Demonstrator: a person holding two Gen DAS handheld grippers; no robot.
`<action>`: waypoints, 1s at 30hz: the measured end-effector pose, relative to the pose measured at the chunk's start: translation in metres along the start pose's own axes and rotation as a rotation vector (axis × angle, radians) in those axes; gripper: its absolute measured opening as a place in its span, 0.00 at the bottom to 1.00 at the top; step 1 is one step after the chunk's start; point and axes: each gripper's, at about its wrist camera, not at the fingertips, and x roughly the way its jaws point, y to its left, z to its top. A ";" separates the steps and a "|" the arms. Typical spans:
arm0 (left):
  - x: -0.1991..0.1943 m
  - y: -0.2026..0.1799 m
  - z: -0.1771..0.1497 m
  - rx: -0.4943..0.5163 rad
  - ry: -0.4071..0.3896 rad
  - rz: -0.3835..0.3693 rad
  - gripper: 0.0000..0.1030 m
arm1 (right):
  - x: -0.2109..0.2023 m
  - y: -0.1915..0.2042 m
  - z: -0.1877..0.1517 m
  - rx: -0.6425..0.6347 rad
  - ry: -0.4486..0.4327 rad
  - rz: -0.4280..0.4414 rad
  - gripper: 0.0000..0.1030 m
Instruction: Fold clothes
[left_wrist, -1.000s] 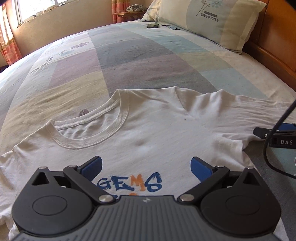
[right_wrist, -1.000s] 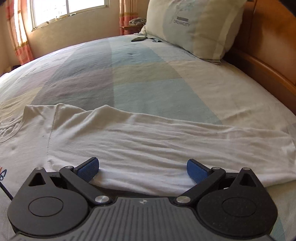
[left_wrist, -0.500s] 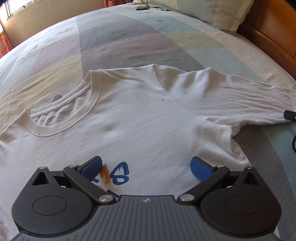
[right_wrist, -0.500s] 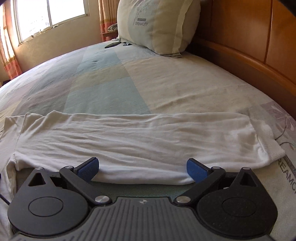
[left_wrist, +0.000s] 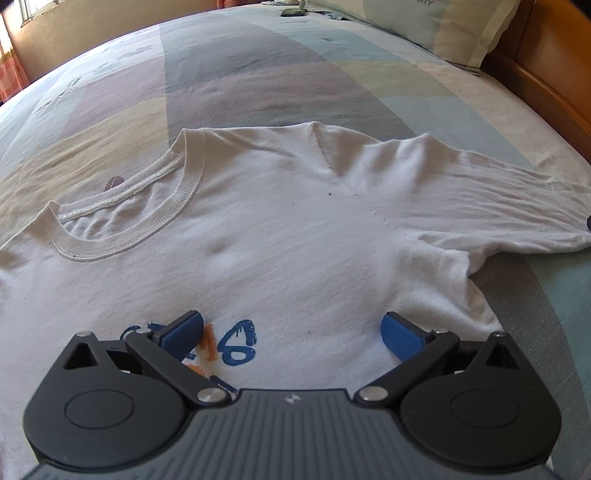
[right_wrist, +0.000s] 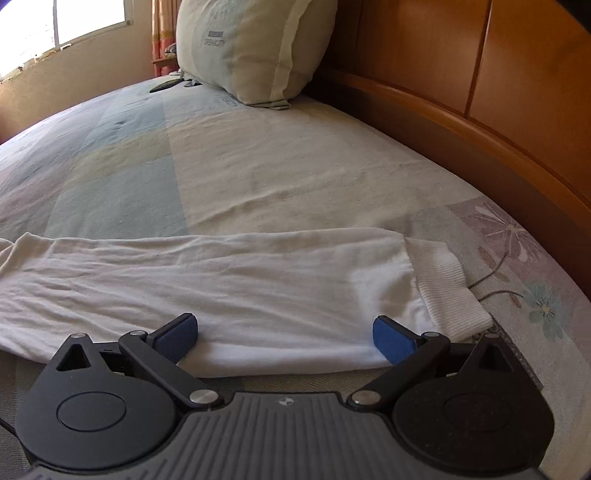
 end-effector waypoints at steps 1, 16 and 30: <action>0.000 0.000 0.000 -0.002 -0.003 0.001 0.99 | -0.001 -0.001 0.004 0.001 -0.014 -0.002 1.00; -0.012 -0.001 0.005 0.041 -0.065 0.038 0.99 | 0.011 0.017 0.038 -0.054 -0.043 0.071 1.00; -0.038 0.072 -0.036 -0.058 -0.063 0.262 0.99 | 0.006 0.241 0.052 -0.274 0.058 0.684 1.00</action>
